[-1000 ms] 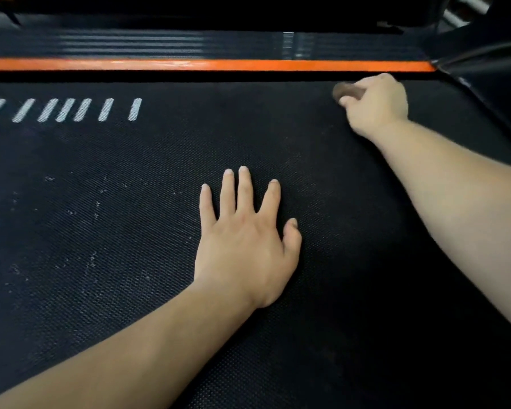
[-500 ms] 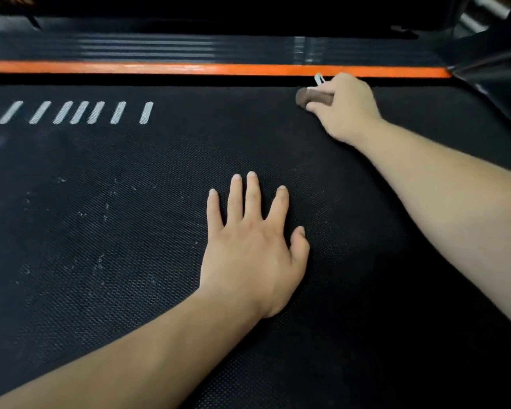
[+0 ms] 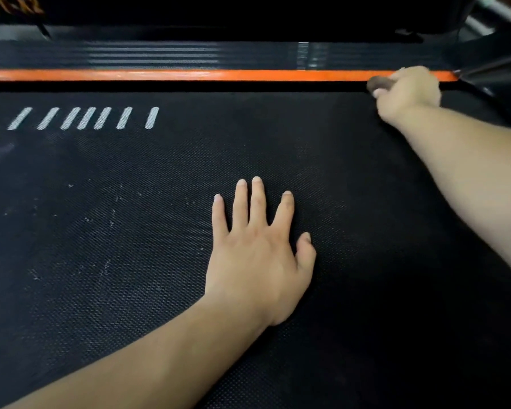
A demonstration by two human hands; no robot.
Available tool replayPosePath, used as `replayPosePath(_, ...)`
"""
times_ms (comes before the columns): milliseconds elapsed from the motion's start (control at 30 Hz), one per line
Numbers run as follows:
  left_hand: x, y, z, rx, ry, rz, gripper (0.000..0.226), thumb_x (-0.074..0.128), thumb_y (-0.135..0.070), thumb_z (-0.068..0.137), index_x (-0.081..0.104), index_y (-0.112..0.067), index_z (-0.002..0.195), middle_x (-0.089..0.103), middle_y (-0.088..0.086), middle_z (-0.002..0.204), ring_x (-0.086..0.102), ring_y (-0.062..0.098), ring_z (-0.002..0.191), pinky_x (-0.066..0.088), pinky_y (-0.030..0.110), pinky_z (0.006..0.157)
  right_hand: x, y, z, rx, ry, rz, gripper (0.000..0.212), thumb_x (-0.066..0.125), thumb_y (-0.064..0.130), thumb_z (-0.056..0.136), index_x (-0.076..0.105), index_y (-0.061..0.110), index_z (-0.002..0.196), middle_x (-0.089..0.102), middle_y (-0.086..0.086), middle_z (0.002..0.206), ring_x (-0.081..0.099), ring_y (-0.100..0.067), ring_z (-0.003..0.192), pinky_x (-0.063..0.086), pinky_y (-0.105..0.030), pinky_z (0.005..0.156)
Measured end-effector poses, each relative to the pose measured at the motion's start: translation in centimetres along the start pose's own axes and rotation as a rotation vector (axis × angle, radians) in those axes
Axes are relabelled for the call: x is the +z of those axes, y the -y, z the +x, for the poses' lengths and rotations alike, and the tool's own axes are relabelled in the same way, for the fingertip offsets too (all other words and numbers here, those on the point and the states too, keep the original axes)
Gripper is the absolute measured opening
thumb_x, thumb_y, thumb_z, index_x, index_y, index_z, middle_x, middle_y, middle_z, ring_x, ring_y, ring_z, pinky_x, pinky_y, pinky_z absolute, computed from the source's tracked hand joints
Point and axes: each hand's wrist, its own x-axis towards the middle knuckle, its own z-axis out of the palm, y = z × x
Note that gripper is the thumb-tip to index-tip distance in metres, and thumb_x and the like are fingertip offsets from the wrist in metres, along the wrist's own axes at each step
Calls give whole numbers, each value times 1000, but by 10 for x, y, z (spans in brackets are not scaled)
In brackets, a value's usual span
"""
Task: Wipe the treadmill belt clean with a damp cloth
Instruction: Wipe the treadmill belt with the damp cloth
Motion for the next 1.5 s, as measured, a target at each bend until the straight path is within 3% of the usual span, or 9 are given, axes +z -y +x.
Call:
replayPosePath(167,-1,-1,0,-12,-4,5,72,6,-60,99,4,-30,164,-7,14,172,-17,31,158,-8,56,126,-3,-6,-22,-305,154,41,30,67,41,92,73,22,115,65,-6,118,60,-27,111,45,-36,96)
replayPosePath(300,0,-1,0,-12,1,-1,71,7,-60,99,2,-31,164,-9,13,172,-19,29,157,-10,56,126,-10,-10,-4,-36,11,20,35,70,40,90,71,23,120,67,-10,125,62,-32,117,46,-33,99)
replayPosePath(433,-1,-1,0,-17,6,-12,71,8,-60,100,4,-31,164,-8,12,173,-18,29,158,-9,56,126,-12,-26,-33,-378,159,39,24,65,39,93,75,24,109,61,-9,102,58,-29,97,45,-36,85)
replayPosePath(600,0,-1,1,-18,3,-11,72,7,-60,99,3,-32,164,-8,12,173,-18,29,158,-9,56,126,-19,-37,-23,-111,12,60,30,67,40,90,73,21,113,68,-10,117,62,-35,112,47,-35,95)
replayPosePath(767,1,0,2,-22,1,-8,73,6,-60,98,6,-31,164,-5,13,173,-15,30,158,-7,56,126,-37,-56,-74,-485,194,25,27,68,36,93,74,25,117,60,-11,104,58,-30,98,41,-34,86)
replayPosePath(900,3,0,1,-25,-7,-14,73,7,-61,97,9,-31,164,-2,13,173,-12,30,159,-6,56,126,-53,-74,-67,-166,39,-6,34,67,40,92,74,20,117,62,-14,117,60,-37,112,44,-33,92)
replayPosePath(1067,2,1,1,-23,5,-16,74,6,-62,97,8,-31,164,-2,12,173,-12,30,159,-5,55,127,-65,-71,-143,-563,222,100,23,69,29,93,76,29,115,61,-8,101,58,-24,96,46,-36,89)
replayPosePath(1233,3,1,2,-26,-4,-14,75,7,-63,96,11,-32,164,0,13,173,-9,30,159,-4,56,127,-73,-91,-117,-188,55,-9,31,64,40,93,73,23,119,57,-7,109,60,-32,106,45,-33,88)
replayPosePath(1500,5,2,2,-21,-20,-27,70,17,-61,101,16,-31,164,3,14,173,-8,30,159,-3,56,126,-98,-107,-177,-342,148,31,20,65,36,95,75,27,110,58,1,103,58,-20,99,47,-35,85)
